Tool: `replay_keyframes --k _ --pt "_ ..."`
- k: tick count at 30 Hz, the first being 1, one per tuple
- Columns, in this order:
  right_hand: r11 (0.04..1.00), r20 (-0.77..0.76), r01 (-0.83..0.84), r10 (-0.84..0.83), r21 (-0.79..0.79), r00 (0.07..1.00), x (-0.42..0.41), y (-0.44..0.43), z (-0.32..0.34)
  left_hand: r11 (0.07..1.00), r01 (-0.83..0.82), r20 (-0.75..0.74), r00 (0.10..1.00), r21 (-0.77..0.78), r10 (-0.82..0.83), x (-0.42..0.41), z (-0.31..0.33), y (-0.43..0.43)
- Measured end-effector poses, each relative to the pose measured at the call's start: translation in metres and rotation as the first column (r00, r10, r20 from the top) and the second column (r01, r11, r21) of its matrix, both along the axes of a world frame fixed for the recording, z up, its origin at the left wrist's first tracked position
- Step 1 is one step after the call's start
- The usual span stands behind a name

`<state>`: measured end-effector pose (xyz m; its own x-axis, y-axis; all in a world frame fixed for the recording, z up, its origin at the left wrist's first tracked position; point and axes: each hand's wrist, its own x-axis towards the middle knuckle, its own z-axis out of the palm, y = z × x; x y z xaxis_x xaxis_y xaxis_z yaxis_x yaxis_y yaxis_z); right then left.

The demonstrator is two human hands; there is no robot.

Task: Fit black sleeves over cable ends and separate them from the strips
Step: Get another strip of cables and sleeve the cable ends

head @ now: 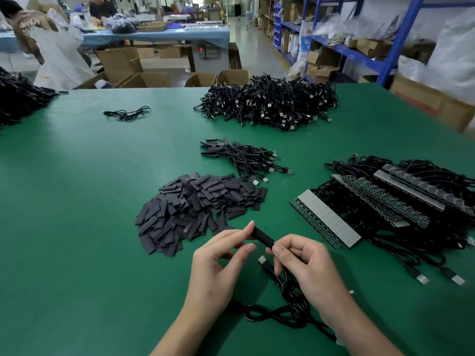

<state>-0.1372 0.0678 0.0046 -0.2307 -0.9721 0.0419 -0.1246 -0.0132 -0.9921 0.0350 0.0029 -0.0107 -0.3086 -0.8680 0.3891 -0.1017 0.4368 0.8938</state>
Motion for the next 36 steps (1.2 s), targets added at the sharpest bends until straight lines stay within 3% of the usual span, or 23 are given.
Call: replay_keyframes --k 5,14,21,25,28,32,36 --pt "1.000 -0.026 -0.021 0.021 0.004 0.999 -0.001 0.000 0.001 0.999 0.045 0.012 0.999 -0.013 -0.045 0.002 0.000 0.000" --pt "1.000 0.125 -0.012 0.009 0.019 0.992 -0.006 0.000 0.007 0.991 0.064 0.055 0.997 -0.119 -0.058 0.001 0.000 0.002" --pt "0.998 0.119 -0.049 0.046 0.025 0.992 -0.008 0.001 0.002 0.990 0.056 0.106 0.993 -0.128 -0.043 0.003 0.002 0.000" --pt "0.997 0.102 -0.068 0.065 0.029 0.993 -0.008 0.000 0.001 0.975 0.053 0.090 0.995 -0.214 -0.035 0.000 0.003 0.003" --pt "0.996 0.018 -0.091 0.090 0.026 0.996 -0.008 0.000 0.001 0.965 -0.053 0.017 0.998 -0.255 0.059 0.000 0.003 0.005" --pt "0.996 -0.277 -0.093 0.094 0.018 0.956 -0.007 0.002 0.002 0.997 -0.066 -0.155 0.985 0.049 0.073 0.000 0.002 0.003" --pt "0.999 -0.493 -0.048 0.046 0.009 0.869 -0.017 0.003 0.005 0.976 -0.051 -0.257 0.960 0.213 0.107 -0.001 0.002 -0.002"
